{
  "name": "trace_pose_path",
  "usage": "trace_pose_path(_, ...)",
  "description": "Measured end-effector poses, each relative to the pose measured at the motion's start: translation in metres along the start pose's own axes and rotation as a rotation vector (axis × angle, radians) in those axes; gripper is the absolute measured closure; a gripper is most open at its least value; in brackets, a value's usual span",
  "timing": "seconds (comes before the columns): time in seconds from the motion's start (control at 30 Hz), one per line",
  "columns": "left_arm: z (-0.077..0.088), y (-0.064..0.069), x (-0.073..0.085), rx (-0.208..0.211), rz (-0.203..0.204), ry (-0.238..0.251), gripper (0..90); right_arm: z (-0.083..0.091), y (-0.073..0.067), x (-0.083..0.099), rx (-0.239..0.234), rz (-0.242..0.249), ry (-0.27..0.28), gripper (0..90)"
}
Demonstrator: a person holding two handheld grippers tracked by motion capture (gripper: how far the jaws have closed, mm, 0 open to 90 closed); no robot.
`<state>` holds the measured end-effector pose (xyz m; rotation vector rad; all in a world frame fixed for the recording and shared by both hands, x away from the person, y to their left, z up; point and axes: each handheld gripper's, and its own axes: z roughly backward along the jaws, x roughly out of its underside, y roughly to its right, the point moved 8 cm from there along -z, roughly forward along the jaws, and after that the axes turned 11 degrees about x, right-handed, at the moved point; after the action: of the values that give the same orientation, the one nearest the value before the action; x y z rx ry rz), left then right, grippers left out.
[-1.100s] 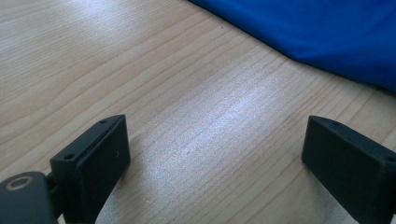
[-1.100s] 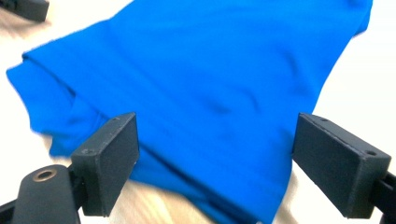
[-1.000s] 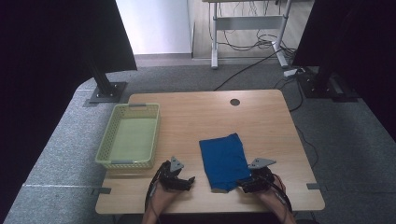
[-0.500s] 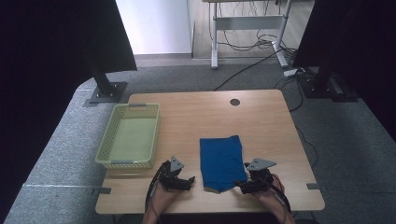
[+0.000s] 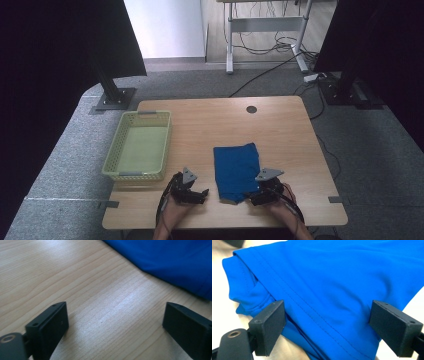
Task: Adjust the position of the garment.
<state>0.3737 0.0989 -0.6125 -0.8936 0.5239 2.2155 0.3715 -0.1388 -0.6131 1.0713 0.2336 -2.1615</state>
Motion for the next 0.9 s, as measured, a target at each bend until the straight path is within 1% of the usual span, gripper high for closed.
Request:
trace_pose_path(0.03, 0.000, 0.000, 0.000, -0.001, 0.002, 0.000, 3.7, -0.001, 0.002, -0.001, 0.005, -0.004, -0.001, 13.6)
trace_pose_path(0.2, 0.000, 0.000, 0.000, -0.003, 0.003, 0.000, 3.7, -0.007, 0.012, -0.004, 0.032, -0.027, -0.005, 13.7)
trace_pose_path(0.23, 0.000, 0.000, 0.000, -0.003, 0.003, 0.000, 4.0, -0.007, 0.012, -0.004, 0.032, -0.027, -0.005, 13.7)
trace_pose_path(0.27, 0.000, 0.000, 0.000, -0.001, 0.001, 0.000, 4.3, -0.010, 0.016, -0.006, 0.038, -0.033, -0.006, 13.8)
trace_pose_path(0.57, 0.000, 0.000, 0.000, 0.000, 0.000, 0.000, 4.3, -0.019, 0.029, -0.011, 0.046, -0.039, -0.007, 13.7)
trace_pose_path(0.9, 0.000, 0.000, 0.000, -0.004, 0.005, 0.001, 4.0, -0.033, 0.042, -0.021, 0.055, -0.045, -0.008, 13.8)
